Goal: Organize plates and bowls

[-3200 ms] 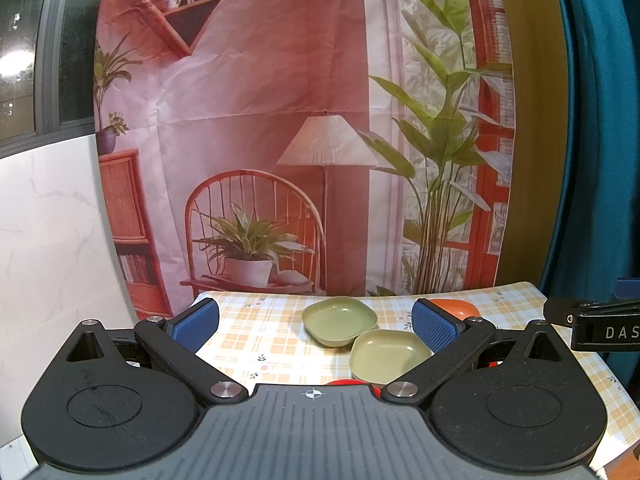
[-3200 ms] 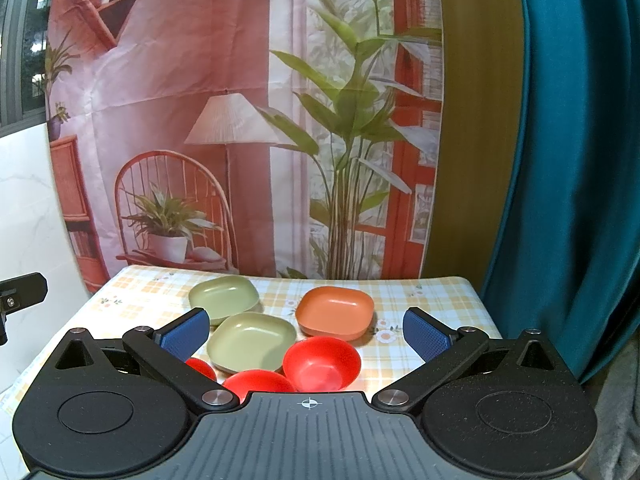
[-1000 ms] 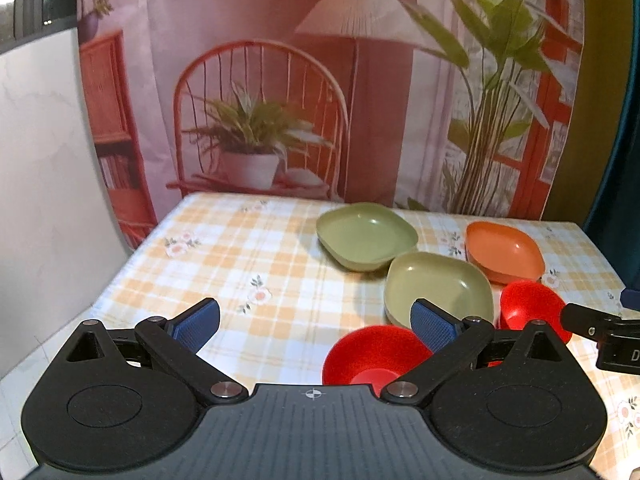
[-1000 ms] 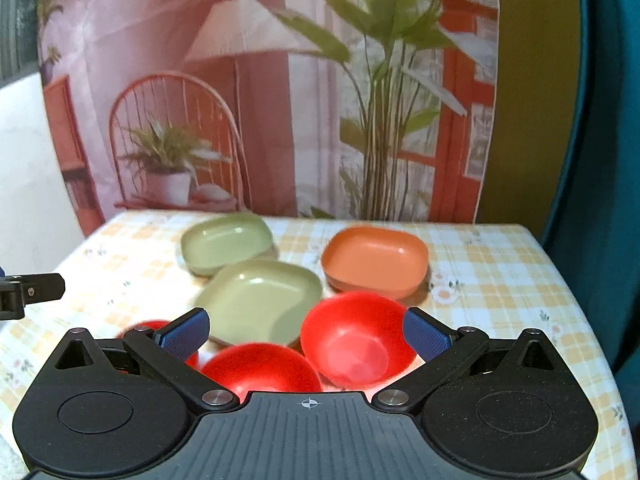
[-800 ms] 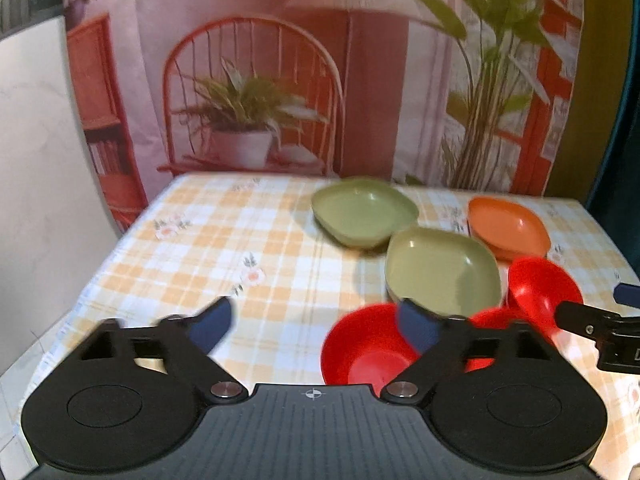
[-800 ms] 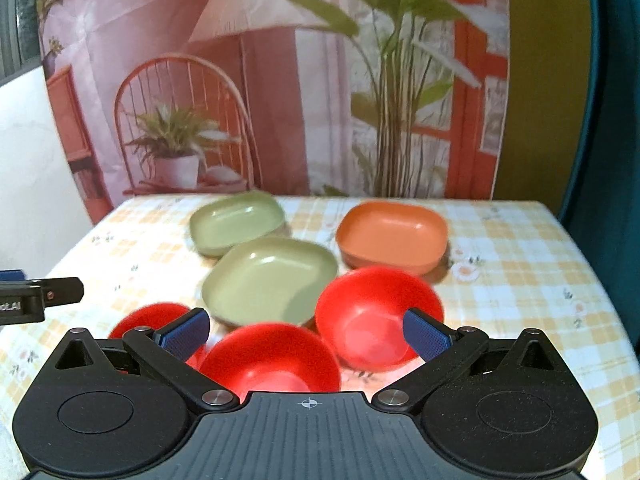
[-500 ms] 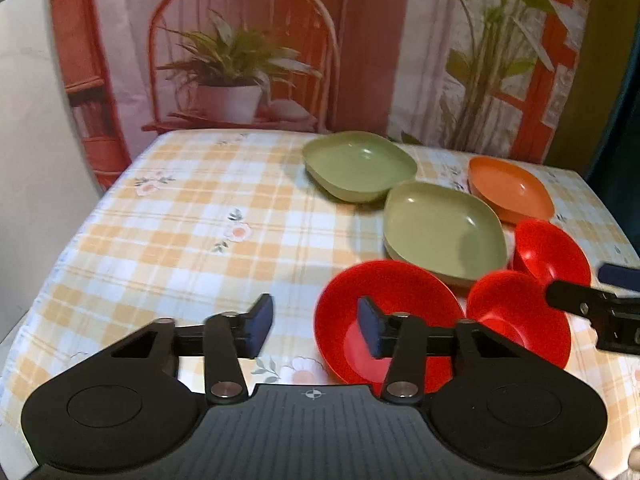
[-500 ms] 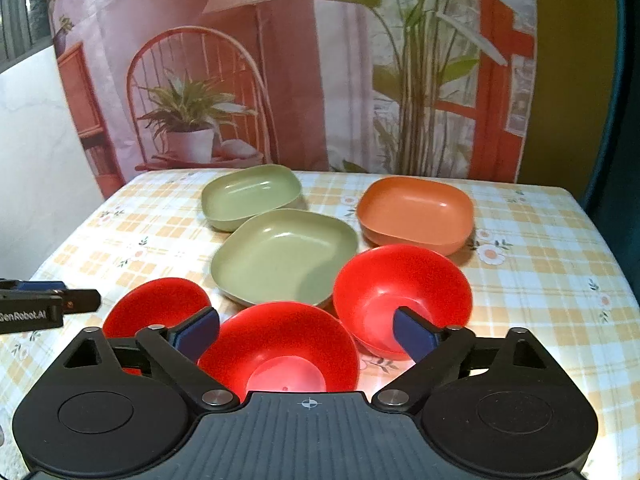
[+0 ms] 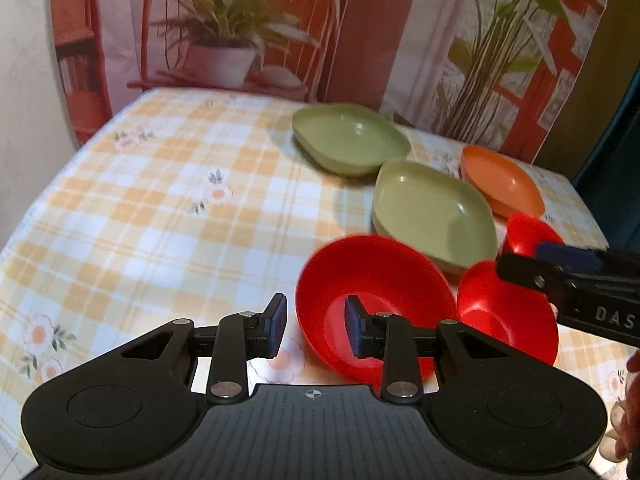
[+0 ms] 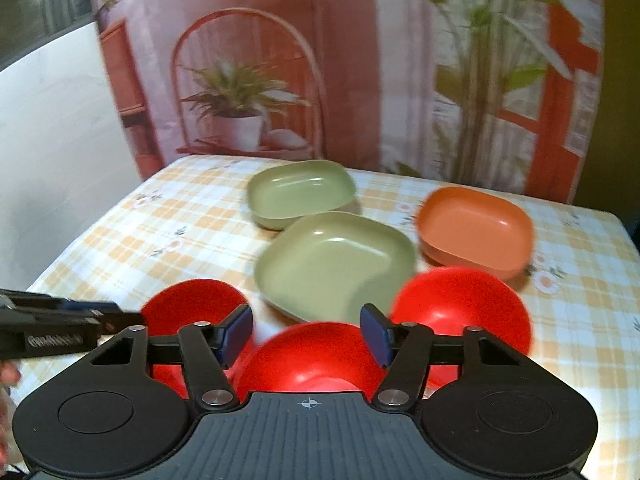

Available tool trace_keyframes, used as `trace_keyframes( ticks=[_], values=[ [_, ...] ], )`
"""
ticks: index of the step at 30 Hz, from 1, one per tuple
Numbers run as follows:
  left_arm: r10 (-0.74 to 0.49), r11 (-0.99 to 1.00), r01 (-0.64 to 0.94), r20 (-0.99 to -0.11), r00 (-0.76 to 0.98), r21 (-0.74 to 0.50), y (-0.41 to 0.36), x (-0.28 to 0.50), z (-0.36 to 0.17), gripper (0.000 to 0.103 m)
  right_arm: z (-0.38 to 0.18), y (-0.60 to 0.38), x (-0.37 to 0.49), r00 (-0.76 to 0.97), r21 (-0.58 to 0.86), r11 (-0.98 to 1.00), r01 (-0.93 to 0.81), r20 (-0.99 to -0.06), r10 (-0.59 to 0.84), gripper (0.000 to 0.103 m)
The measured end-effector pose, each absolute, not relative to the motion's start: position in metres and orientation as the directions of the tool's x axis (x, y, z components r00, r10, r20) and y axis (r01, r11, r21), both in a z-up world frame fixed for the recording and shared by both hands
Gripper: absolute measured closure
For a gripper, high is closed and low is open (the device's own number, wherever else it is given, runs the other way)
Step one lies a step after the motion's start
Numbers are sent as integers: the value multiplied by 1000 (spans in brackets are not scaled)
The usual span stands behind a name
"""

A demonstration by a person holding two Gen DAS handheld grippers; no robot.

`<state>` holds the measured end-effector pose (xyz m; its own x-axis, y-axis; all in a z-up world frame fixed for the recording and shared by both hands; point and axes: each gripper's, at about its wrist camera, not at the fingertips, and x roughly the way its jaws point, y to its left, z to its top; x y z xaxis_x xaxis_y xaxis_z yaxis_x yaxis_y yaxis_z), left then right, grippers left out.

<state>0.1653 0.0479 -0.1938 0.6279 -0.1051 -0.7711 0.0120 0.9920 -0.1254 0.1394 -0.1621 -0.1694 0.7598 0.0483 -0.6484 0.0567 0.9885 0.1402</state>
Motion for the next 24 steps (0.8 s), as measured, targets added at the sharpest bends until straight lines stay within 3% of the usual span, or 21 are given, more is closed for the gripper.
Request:
trace_keyframes(
  ticks=[5, 10, 15, 17, 24],
  values=[
    [-114, 988, -14, -799, 591, -151, 50, 168, -205, 69, -175, -140, 157, 740, 122, 992, -37, -664, 110, 63],
    [-98, 988, -45, -817, 568, -150, 53, 170, -212, 70, -183, -133, 171, 715, 138, 988, -64, -685, 142, 69],
    [-139, 977, -59, -822, 553, -204, 59, 173, -219, 77, -192, -133, 179, 689, 151, 986, -68, -708, 156, 73],
    [-158, 974, -52, -821, 549, -222, 59, 175, -221, 89, -196, -133, 183, 677, 155, 985, -69, -718, 161, 74],
    [-167, 973, -39, -811, 561, -228, 58, 177, -222, 91, -202, -133, 187, 660, 172, 982, -72, -731, 176, 80]
  ],
)
